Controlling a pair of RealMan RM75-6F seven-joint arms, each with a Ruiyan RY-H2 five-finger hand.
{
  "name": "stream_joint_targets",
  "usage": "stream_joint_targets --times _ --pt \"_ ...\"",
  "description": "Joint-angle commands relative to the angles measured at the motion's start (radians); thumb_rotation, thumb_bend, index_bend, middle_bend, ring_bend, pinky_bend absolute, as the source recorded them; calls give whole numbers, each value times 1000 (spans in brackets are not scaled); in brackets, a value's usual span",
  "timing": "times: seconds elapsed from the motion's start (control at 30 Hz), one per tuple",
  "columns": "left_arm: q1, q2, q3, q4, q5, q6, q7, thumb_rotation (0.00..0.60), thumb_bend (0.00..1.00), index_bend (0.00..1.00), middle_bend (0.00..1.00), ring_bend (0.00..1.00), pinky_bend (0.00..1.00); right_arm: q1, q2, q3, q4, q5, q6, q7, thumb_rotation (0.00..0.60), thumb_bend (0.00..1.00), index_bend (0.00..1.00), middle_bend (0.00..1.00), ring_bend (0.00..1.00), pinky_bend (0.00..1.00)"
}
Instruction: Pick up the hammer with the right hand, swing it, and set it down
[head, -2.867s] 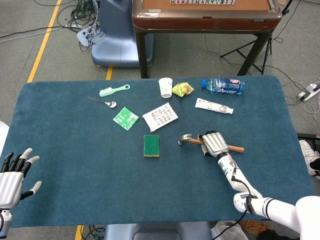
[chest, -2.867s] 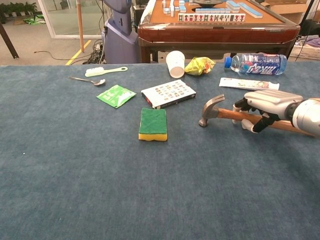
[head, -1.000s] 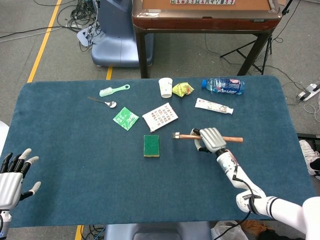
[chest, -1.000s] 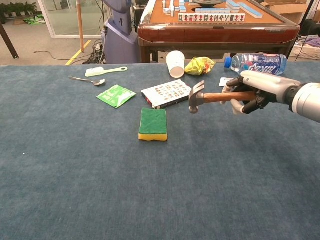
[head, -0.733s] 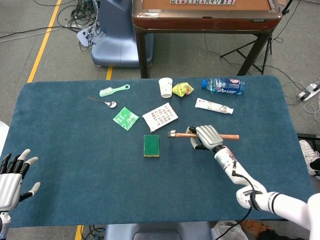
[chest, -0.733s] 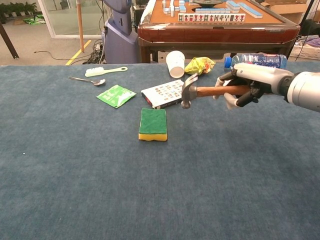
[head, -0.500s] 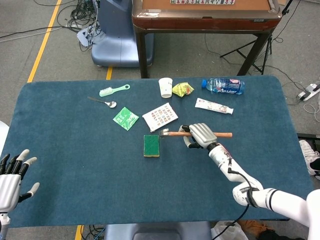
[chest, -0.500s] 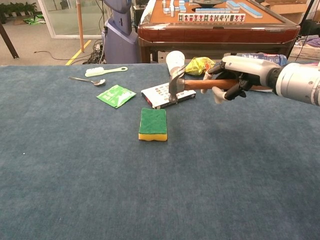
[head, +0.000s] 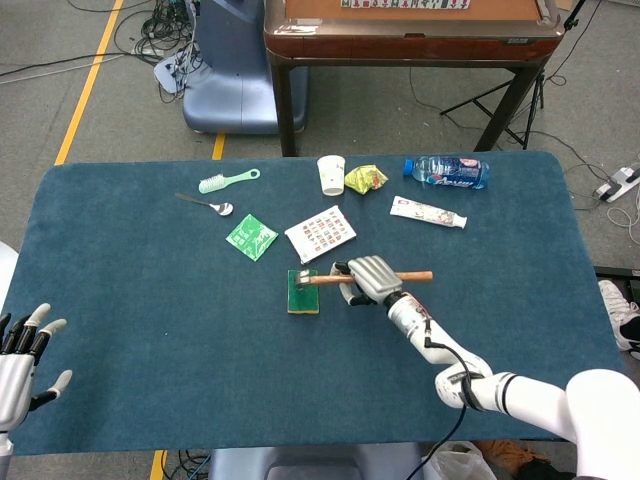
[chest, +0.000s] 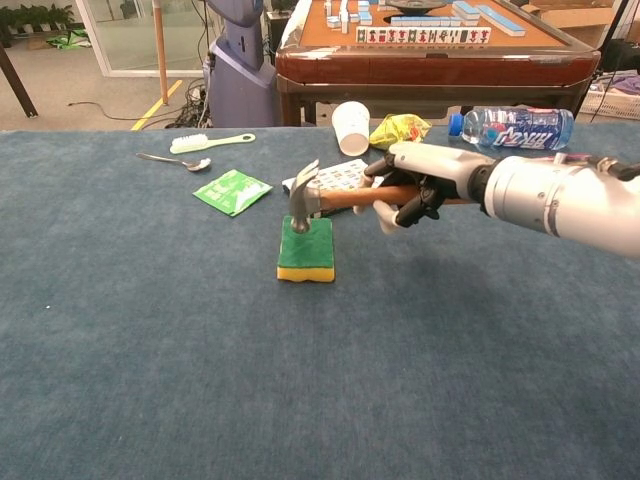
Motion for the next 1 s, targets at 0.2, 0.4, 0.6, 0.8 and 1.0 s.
stream_joint_targets --times 0.2,0.4,0.6,0.8,1.0 --pt "4 0 0 -1 4 5 0 600 190 233 105 106 0 4 -5 1 -1 16 -6 16 600 1000 774 907 790 869" --pt "-1 2 -3 -13 9 0 11 600 191 233 105 106 0 -24 68 30 -89 -41 70 101 600 1000 774 920 801 869" --pt "-7 0 -6 -24 7 -10 29 600 191 233 105 106 0 -36 126 27 -148 -58 86 119 600 1000 775 921 803 869" --pt "-7 -1 -6 -26 6 -13 34 600 190 233 105 106 0 -29 119 8 -133 -36 55 106 600 1000 774 921 804 870" --pt "0 -4 -3 -15 0 -10 27 600 190 233 105 106 0 4 65 -19 -62 7 -2 26 600 1000 774 921 804 870"
